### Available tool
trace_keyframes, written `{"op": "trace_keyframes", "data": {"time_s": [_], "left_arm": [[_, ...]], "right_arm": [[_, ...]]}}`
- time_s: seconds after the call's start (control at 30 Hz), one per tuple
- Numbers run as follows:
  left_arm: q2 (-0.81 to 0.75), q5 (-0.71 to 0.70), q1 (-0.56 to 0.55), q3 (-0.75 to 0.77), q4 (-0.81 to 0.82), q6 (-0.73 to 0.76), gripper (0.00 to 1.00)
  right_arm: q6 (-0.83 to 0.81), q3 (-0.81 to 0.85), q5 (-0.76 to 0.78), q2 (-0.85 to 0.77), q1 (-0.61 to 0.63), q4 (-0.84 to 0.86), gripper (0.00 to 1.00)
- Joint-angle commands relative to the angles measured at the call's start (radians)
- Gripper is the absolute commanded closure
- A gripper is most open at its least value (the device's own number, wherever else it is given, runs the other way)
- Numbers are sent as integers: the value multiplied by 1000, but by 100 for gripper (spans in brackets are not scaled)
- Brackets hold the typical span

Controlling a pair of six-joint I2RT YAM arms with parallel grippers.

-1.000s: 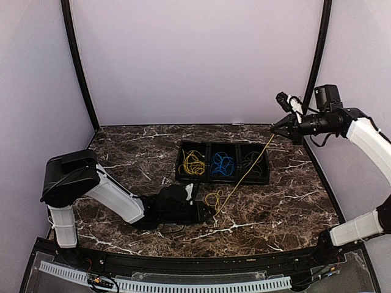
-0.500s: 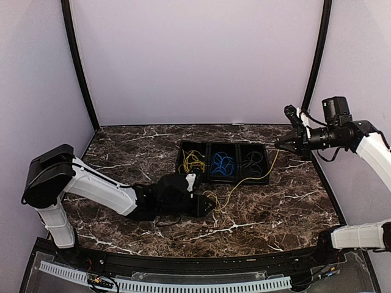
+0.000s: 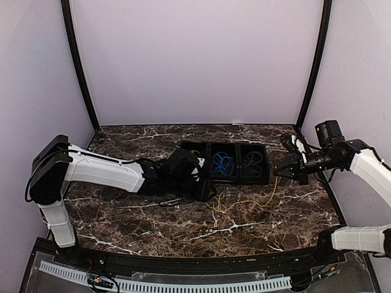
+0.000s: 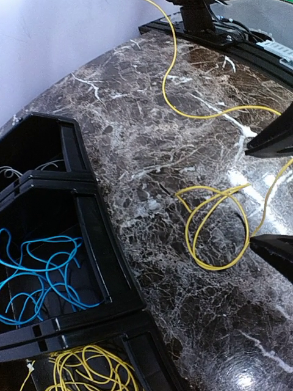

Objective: Untangle the cables

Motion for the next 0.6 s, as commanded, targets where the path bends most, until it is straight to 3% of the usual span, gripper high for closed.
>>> {"op": "trace_keyframes", "data": {"time_s": [0.0,0.3,0.47,0.57], "left_arm": [[64,37,3,98,-139,87,55],[215,23,15,279,-213,154,60],[236,62,31,294,-208,149,76],[231,70,36,295,-218,151,91]], "right_arm": [[6,-18,-32,-21,-3,50,100],[16,-41,-34,-27,-2,68,100],[14,-51,-22,-34,-2,72,100],[23,-53,-24,-32,-2,74,100]]}}
